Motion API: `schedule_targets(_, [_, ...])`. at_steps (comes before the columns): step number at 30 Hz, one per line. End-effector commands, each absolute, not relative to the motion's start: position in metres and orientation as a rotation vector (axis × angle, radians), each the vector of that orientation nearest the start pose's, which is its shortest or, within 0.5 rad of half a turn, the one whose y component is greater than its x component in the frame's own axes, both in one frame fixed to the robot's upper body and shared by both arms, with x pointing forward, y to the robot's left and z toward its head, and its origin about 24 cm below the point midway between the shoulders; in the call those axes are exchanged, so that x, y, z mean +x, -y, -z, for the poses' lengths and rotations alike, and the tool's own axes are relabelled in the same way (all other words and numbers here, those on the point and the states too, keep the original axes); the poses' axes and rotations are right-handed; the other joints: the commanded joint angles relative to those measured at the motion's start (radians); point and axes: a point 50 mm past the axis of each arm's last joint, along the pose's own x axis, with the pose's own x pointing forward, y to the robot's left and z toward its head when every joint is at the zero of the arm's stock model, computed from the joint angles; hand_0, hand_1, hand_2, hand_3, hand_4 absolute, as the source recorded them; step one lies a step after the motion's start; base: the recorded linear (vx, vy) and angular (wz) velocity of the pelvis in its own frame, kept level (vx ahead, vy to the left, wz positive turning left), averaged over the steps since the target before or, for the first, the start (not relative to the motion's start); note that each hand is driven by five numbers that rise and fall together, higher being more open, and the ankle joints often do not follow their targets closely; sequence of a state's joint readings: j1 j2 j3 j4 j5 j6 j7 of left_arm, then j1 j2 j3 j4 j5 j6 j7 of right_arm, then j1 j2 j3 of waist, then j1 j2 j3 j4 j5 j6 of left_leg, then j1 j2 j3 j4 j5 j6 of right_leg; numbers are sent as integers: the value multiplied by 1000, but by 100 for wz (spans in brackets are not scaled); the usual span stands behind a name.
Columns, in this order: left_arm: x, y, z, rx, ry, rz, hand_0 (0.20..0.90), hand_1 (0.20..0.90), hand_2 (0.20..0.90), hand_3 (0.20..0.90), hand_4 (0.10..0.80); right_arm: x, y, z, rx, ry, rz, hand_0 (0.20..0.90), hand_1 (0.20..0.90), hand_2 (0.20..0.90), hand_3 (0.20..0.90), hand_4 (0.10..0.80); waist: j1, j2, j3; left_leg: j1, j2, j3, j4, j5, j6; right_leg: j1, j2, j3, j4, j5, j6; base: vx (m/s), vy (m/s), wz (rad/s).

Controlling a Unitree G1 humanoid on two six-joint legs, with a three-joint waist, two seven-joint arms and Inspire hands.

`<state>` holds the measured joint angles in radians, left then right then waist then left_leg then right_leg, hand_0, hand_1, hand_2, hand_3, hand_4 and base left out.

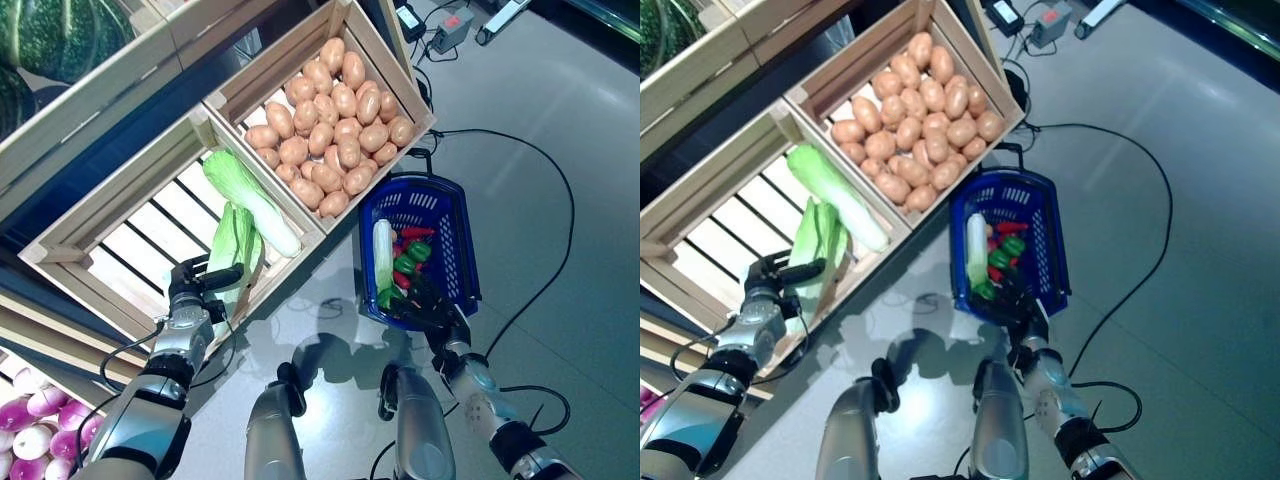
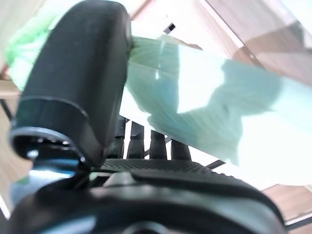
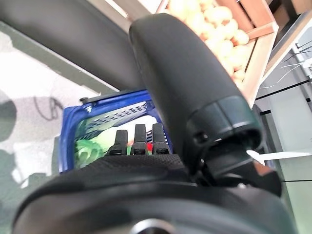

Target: Put vegetables into the basket

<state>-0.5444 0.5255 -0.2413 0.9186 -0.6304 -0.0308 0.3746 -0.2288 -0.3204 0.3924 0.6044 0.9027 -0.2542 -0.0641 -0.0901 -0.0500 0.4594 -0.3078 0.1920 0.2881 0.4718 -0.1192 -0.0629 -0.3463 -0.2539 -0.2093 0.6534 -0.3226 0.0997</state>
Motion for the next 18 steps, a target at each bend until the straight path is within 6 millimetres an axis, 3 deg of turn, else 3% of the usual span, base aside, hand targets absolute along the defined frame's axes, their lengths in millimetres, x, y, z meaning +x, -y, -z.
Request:
schedule_targets(1, [317, -267, -25, -33, -179, -467, 300, 300, 300, 300, 400, 254, 171, 29, 409, -210, 9, 900, 900, 900, 900, 800, -12, 51, -190, 121, -10, 15, -127, 14, 20, 120, 8, -48, -269, 182, -36, 132, -16, -5])
schedule_targets(5, [300, -259, -10, -98, -180, -458, 300, 300, 300, 300, 400, 238, 169, 37, 402, -213, -11, 900, 900, 900, 900, 800, -14, 65, -261, 278, -51, 37, -335, 83, 13, 289, 45, -86, -484, 247, -19, 173, -4, -3])
schedule_targets(10, [289, -255, -6, -196, -139, -464, 300, 300, 300, 300, 400, 227, 167, 41, 376, -240, -72, 900, 900, 900, 900, 800, -14, 75, -319, 382, -74, 47, -492, 136, 5, 395, 71, -96, -636, 314, 3, 80, -10, -6])
schedule_targets(14, [288, -254, -18, -200, -71, -411, 300, 300, 300, 300, 400, 221, 168, 47, 335, -308, -121, 900, 900, 900, 900, 800, -2, 72, -353, 435, -75, 41, -559, 144, -5, 465, 90, -116, -738, 359, 15, 38, -55, 5])
schedule_targets(18, [289, -251, -39, -234, 32, -350, 300, 300, 300, 300, 400, 221, 167, 44, 325, -311, -147, 900, 900, 900, 900, 800, 12, 68, -373, 445, -74, 27, -559, 124, -9, 479, 98, -127, -741, 354, 19, 12, -54, 8])
